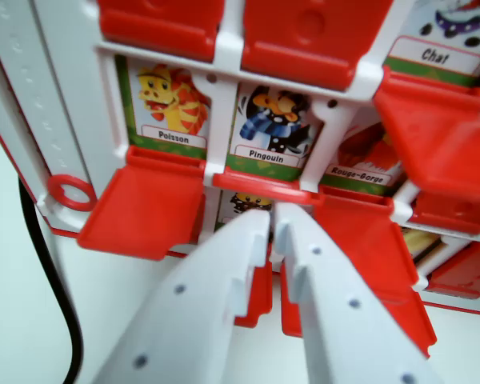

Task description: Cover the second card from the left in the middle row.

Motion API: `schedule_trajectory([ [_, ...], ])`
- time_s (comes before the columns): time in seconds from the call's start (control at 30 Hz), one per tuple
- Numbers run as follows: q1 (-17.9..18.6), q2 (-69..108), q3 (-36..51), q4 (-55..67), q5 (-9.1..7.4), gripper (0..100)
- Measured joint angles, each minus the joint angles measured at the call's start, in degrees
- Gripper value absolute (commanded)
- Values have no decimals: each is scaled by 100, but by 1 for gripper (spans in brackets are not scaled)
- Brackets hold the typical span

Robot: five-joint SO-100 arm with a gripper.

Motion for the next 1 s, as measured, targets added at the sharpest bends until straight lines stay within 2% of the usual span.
schedule_trajectory([
  [0.43,0,-853,-888,0,0,0],
  [0.73,0,-984,-1318,475,9,0],
  [0.9,0,-949,-1257,642,88,0],
  [1.0,-18,-519,-765,686,132,0],
])
